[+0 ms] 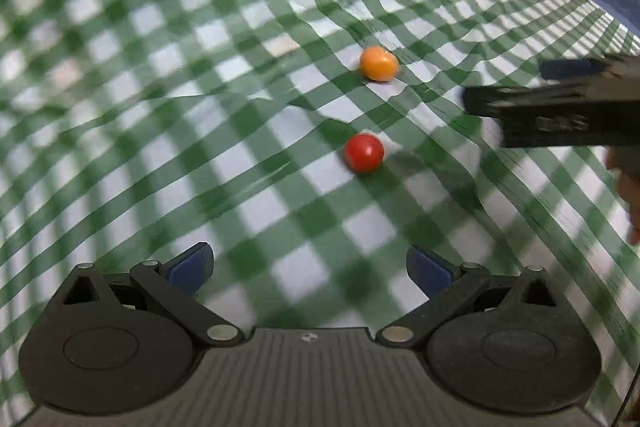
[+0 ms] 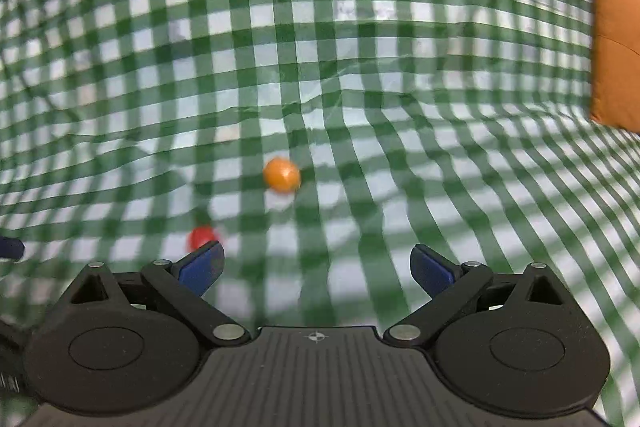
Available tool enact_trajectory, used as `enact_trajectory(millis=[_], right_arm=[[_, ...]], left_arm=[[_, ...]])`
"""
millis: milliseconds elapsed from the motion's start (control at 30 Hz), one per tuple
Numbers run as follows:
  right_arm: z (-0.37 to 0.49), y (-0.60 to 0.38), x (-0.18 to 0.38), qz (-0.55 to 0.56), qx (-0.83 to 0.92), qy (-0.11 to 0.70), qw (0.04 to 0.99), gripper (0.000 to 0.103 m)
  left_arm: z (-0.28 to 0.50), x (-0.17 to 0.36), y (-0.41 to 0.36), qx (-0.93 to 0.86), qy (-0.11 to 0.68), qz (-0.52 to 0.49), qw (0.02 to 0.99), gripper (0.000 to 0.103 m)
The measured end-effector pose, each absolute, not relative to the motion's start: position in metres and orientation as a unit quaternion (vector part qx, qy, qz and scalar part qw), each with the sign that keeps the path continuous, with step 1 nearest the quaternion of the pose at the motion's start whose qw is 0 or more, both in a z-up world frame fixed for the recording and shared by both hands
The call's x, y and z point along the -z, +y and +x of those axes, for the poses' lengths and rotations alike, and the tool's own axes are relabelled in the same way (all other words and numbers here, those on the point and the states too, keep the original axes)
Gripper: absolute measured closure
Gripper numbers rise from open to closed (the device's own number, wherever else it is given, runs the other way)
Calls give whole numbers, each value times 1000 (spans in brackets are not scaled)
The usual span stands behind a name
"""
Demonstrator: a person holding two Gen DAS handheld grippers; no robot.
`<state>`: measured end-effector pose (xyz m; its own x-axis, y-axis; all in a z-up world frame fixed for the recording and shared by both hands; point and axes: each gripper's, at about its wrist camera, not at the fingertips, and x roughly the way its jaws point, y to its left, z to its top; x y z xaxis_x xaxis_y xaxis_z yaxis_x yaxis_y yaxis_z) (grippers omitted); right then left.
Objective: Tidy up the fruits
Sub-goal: 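Grasp the red tomato with the left tool while the right tool grasps the small orange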
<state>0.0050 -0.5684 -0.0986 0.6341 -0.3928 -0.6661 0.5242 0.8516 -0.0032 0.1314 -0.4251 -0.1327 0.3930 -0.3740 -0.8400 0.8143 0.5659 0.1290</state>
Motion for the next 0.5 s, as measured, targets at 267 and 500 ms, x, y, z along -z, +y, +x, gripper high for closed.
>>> enact_trajectory(millis=[267, 500], right_arm=[[100, -621, 161, 107, 221, 362, 899, 4], [112, -608, 173, 55, 188, 330, 923, 61]], left_arm=[[173, 172, -480, 393, 406, 264, 781, 0], [168, 163, -487, 429, 384, 253, 777, 71]])
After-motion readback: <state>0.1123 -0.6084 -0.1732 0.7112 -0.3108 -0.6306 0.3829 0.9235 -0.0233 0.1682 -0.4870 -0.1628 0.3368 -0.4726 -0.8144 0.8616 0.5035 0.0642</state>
